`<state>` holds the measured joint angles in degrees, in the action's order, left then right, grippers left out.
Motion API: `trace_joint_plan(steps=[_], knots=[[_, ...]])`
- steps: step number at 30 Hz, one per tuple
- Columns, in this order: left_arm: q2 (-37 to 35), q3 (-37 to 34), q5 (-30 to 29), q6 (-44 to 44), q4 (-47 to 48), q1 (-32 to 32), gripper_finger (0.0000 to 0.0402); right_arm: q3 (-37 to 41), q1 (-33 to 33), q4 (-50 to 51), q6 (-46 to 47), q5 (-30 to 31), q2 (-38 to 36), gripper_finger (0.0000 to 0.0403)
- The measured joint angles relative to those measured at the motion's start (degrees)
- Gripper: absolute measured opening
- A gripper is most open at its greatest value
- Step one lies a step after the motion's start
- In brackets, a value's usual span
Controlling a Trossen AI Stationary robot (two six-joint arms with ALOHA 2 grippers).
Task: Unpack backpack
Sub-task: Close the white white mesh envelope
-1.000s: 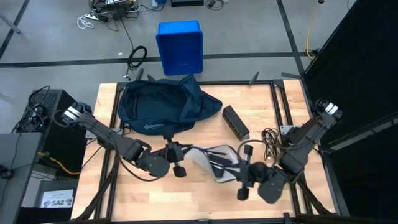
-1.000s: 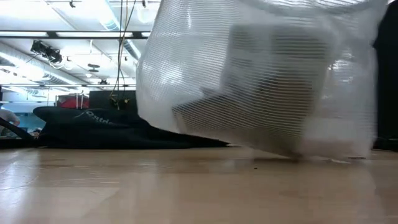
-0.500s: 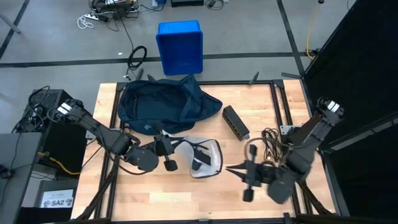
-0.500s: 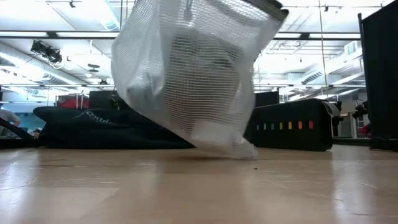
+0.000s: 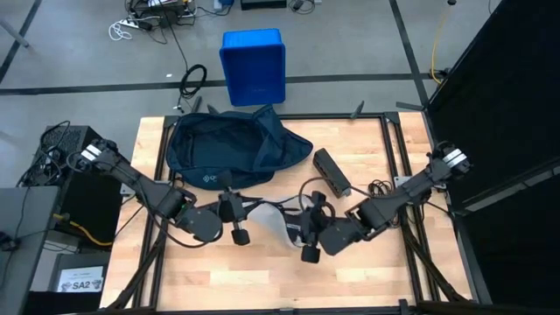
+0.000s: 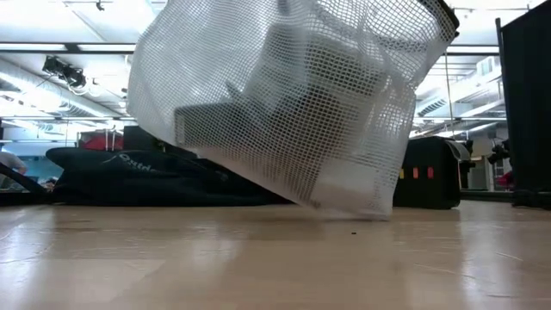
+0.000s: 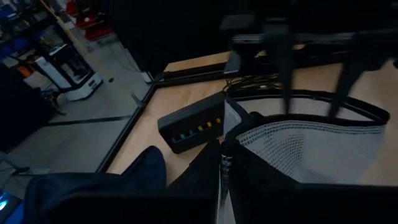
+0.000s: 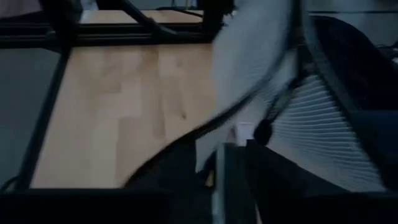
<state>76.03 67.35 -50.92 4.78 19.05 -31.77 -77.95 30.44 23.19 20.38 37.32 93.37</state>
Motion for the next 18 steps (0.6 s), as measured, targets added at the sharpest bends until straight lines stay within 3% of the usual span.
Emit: trace_joint_plan(steps=[9, 14, 18], knots=[[0.0, 0.0, 0.2, -0.2, -0.1, -1.3, 0.0, 0.0, -3.8, -0.3, -0.8, -2.5, 0.0, 0.0193], [0.1, 0.0, 0.2, -0.4, -0.5, -1.3, 0.0, 0.0, -6.4, -6.7, -1.5, -9.6, 0.2, 0.0188], [0.1, 0.0, 1.4, -1.7, -1.9, -1.3, 0.0, 0.1, -8.2, -7.6, -2.4, -11.0, 0.9, 0.0169]])
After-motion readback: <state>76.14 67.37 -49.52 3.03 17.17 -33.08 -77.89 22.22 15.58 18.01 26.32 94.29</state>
